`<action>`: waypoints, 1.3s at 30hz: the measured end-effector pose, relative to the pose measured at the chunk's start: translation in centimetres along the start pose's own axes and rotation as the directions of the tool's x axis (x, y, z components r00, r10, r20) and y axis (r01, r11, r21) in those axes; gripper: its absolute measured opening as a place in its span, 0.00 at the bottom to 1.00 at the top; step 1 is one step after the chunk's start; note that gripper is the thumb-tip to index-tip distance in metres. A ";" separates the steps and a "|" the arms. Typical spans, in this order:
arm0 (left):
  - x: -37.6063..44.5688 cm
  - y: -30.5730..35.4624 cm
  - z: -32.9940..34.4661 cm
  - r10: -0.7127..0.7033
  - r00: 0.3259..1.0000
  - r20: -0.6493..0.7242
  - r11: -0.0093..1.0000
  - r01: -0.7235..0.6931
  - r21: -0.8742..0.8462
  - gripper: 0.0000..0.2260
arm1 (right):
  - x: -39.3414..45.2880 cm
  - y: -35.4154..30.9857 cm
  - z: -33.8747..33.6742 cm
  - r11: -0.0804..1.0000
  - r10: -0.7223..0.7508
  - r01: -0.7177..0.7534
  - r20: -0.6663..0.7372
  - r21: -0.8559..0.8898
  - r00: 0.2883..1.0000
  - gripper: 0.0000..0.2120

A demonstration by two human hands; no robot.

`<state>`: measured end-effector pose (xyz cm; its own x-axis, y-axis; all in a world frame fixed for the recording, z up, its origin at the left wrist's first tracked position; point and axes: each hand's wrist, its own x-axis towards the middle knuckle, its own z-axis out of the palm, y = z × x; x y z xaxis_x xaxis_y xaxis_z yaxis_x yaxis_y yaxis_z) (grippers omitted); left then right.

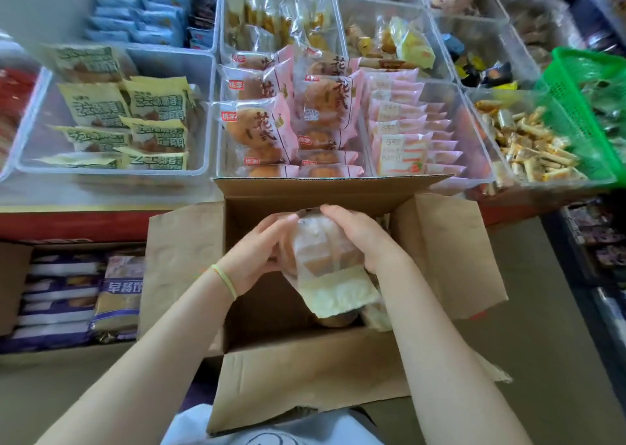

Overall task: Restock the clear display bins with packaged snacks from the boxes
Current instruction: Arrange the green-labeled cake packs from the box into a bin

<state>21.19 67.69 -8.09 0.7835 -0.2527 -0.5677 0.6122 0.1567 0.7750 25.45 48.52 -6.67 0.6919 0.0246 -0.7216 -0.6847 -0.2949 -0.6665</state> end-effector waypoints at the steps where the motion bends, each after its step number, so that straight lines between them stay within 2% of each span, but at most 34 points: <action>1: -0.8 1.1 -0.9 0.030 0.999 0.015 0.999 -0.030 -0.026 0.19 | -0.7 -0.4 1.2 0.997 0.030 -0.034 0.054 0.068 0.998 0.24; 4: -3.0 4.1 -4.2 0.069 0.998 -0.004 0.992 -0.069 -0.105 0.19 | -2.8 -2.1 4.3 0.968 0.024 -0.082 0.237 0.237 0.971 0.24; 6: -4.2 5.4 -7.0 0.054 0.999 0.002 0.966 -0.052 -0.253 0.14 | -4.6 -3.6 5.7 0.962 -0.057 -0.028 0.296 0.273 0.954 0.22; 8: -5.3 6.3 -9.5 -0.013 1.000 -0.001 0.905 0.012 -0.425 0.14 | -6.5 -5.3 7.4 0.977 -0.174 0.130 0.278 0.170 0.945 0.16; 9: -5.8 6.6 -10.7 -0.037 0.999 -0.003 0.867 0.031 -0.497 0.15 | -7.2 -6.1 8.4 0.972 -0.235 0.220 0.251 0.087 0.939 0.16; 10: -6.3 7.0 -11.8 -0.049 0.999 -0.013 0.840 0.034 -0.541 0.16 | -7.9 -7.0 9.5 0.955 -0.290 0.297 0.244 0.006 0.925 0.21; 12: -7.1 7.9 -13.8 -0.051 0.996 -0.067 0.836 0.007 -0.548 0.17 | -8.4 -8.3 12.0 0.903 -0.380 0.420 0.289 -0.091 0.879 0.36; 14: -7.7 8.6 -16.0 -0.008 0.994 -0.105 0.869 -0.046 -0.493 0.22 | -8.3 -9.7 15.0 0.853 -0.427 0.499 0.344 -0.152 0.836 0.48; 15: -7.9 8.9 -17.1 0.016 0.992 -0.123 0.887 -0.071 -0.457 0.24 | -8.0 -10.4 16.7 0.836 -0.448 0.526 0.364 -0.154 0.817 0.49; 17: -8.4 10.0 -19.3 0.009 0.990 -0.144 0.910 -0.068 -0.410 0.22 | -7.1 -11.8 20.3 0.831 -0.492 0.550 0.349 -0.084 0.797 0.44; 19: -8.5 11.2 -21.7 -0.037 0.984 -0.174 0.928 -0.031 -0.370 0.14 | -5.9 -12.9 23.6 0.849 -0.514 0.529 0.244 0.003 0.822 0.34; 20: -8.4 11.8 -23.0 -0.062 0.977 -0.205 0.948 -0.007 -0.318 0.14 | -5.3 -13.4 25.0 0.857 -0.510 0.514 0.194 0.033 0.838 0.31; 22: -7.3 12.4 -26.1 -0.058 0.952 -0.300 0.988 0.013 -0.152 0.19 | -3.8 -14.0 27.0 0.877 -0.480 0.465 0.155 0.120 0.864 0.29; 24: -5.7 12.7 -29.1 0.097 0.907 -0.410 0.993 -0.060 0.103 0.23 | -2.3 -14.5 28.5 0.886 -0.423 0.374 0.146 0.274 0.894 0.32; 25: -5.0 12.9 -30.4 0.215 0.859 -0.465 0.970 -0.134 0.201 0.21 | -1.6 -14.8 29.0 0.877 -0.391 0.326 0.130 0.353 0.911 0.34; 27: -3.8 13.2 -32.6 0.431 0.722 -0.542 0.894 -0.262 0.362 0.13 | -0.1 -15.5 29.7 0.846 -0.365 0.283 0.105 0.451 0.925 0.36; 29: -2.2 13.6 -34.4 0.594 0.581 -0.557 0.763 -0.185 0.620 0.07 | 1.5 -16.6 29.9 0.817 -0.373 0.297 0.061 0.494 0.926 0.35; 30: -0.9 13.6 -35.4 0.655 0.554 -0.513 0.671 -0.115 0.733 0.07 | 2.3 -17.5 29.8 0.802 -0.364 0.304 0.017 0.514 0.931 0.35; 31: 0.5 13.6 -36.2 0.685 0.577 -0.445 0.568 -0.041 0.822 0.11 | 3.1 -18.5 29.6 0.789 -0.345 0.311 -0.037 0.530 0.938 0.35; 32: 1.9 13.6 -37.0 0.672 0.640 -0.372 0.461 0.031 0.887 0.17 | 3.9 -19.6 29.3 0.780 -0.329 0.320 -0.084 0.537 0.941 0.35; 34: 4.4 13.4 -38.1 0.554 0.786 -0.275 0.262 0.149 0.954 0.25 | 5.4 -22.0 28.5 0.783 -0.327 0.360 -0.156 0.507 0.932 0.32; 35: 5.3 13.2 -38.5 0.492 0.833 -0.254 0.180 0.188 0.965 0.28 | 6.2 -23.3 28.2 0.792 -0.334 0.380 -0.181 0.478 0.925 0.29; 37: 6.5 12.9 -39.1 0.427 0.872 -0.239 0.055 0.239 0.969 0.30 | 8.0 -25.8 27.5 0.819 -0.349 0.403 -0.205 0.407 0.915 0.23; 39: 7.1 12.8 -39.4 0.436 0.868 -0.238 0.019 0.256 0.967 0.30 | 10.4 -28.1 27.0 0.842 -0.364 0.421 -0.222 0.336 0.905 0.19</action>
<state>38.84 105.55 -13.11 0.9722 0.0762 -0.2213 0.1086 -0.9845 0.1379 45.70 82.89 -0.52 0.9260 -0.0827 -0.3685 -0.3621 0.0825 -0.9285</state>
